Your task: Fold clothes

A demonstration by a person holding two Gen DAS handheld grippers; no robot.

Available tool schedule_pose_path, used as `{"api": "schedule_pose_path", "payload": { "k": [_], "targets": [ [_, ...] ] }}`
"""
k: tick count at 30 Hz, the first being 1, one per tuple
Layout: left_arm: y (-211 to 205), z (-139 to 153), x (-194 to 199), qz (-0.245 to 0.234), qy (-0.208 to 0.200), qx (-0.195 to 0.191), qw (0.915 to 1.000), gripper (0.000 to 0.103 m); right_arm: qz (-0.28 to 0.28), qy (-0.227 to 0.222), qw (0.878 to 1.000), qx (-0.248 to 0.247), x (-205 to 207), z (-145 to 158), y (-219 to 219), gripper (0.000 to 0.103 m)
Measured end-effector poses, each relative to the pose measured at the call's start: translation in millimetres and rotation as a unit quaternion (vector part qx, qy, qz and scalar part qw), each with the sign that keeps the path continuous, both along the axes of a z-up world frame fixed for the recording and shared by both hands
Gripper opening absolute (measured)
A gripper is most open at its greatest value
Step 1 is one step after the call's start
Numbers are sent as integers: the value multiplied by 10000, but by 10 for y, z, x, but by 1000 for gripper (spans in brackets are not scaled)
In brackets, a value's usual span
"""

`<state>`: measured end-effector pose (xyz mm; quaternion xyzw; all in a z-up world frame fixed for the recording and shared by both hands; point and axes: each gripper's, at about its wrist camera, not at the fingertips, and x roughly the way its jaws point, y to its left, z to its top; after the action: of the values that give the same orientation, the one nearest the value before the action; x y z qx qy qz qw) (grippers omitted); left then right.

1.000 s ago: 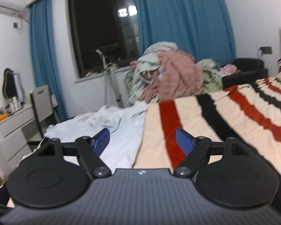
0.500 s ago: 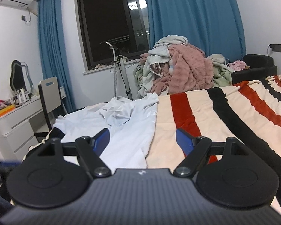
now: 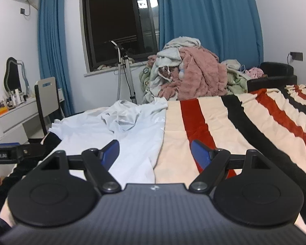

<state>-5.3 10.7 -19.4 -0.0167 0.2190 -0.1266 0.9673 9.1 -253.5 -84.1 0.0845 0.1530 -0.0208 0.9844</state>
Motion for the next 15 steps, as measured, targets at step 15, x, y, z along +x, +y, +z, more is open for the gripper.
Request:
{"api": "schedule_pose_path", "payload": {
  "k": [15],
  "targets": [
    [867, -139, 269, 740, 223, -776, 9940, 103, 2461, 871, 9649, -293, 2626, -28, 1141, 79]
  ]
}}
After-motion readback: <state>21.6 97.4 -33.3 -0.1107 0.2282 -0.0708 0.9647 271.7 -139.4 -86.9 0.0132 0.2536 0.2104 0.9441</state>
